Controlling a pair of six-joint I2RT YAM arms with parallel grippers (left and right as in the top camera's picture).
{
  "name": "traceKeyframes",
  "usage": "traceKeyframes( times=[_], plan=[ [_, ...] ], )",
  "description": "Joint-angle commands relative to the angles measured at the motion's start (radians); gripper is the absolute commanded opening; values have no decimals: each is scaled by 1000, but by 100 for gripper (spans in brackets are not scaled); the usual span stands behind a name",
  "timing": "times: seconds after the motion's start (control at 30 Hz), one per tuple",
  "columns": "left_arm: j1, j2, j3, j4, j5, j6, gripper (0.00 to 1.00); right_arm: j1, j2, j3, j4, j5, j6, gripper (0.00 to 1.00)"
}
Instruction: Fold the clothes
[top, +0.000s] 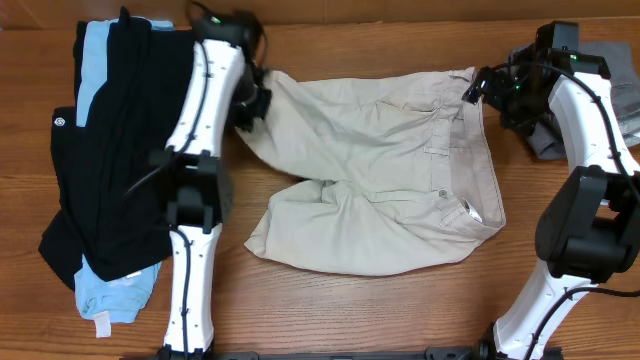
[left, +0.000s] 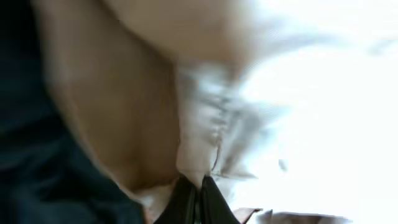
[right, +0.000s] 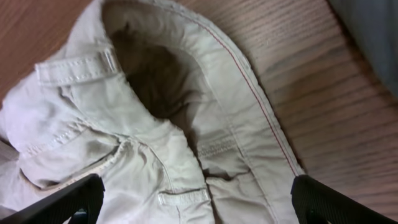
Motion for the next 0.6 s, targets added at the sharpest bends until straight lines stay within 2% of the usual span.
traceKeyframes(
  times=[0.0,0.13,0.37,0.57],
  plan=[
    [26,-69,42,-7,92,-91,4,-1,-45,18,-20,-10,-6,100],
    [26,-117,42,-7,146,-91,4,-1,-45,18,-50,-12,-7,100],
    [24,-238,39,-7,151,-92,4,0,-45,18,-73,-20,-7,100],
    [24,-413,-16,-7,72,-107,4,-1,-57,18,-106,-116,-34,98]
  ],
)
